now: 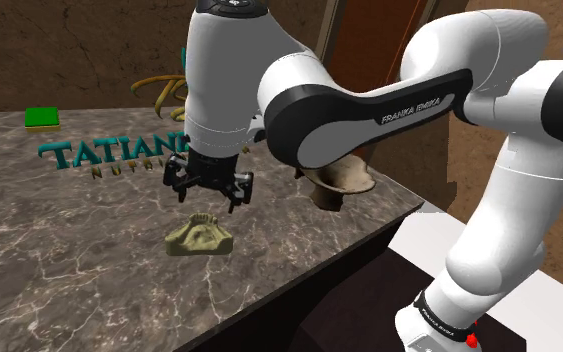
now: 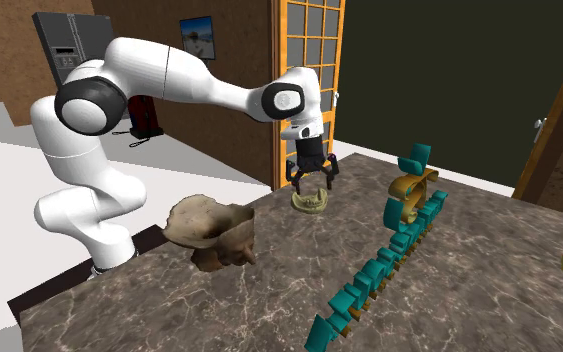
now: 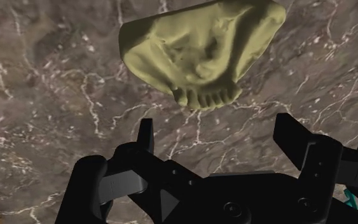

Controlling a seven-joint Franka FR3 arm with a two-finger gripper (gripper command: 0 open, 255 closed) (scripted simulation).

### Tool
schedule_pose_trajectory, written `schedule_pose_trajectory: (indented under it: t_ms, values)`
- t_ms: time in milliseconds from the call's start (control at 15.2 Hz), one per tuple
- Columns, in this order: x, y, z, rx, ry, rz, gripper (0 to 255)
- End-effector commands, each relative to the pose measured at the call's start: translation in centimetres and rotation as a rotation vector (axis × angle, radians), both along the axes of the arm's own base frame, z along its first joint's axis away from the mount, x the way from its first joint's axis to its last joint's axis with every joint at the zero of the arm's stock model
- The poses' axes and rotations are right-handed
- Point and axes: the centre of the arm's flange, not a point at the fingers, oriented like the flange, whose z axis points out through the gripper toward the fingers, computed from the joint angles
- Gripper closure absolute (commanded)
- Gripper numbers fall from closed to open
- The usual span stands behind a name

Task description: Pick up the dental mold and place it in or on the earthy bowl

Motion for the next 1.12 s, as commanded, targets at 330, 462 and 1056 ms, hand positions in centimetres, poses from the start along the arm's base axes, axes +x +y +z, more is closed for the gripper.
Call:
schedule_pose_trajectory:
  t_ms: [330,462,1056]
  values:
    - [0.5,-0.1,-2.3,0.0,-0.001,-0.002,0]
    - [0.5,-0.1,-2.3,0.0,-0.001,-0.002,0]
    - [0.5,0.0,-2.3,0.0,-0.001,-0.002,255]
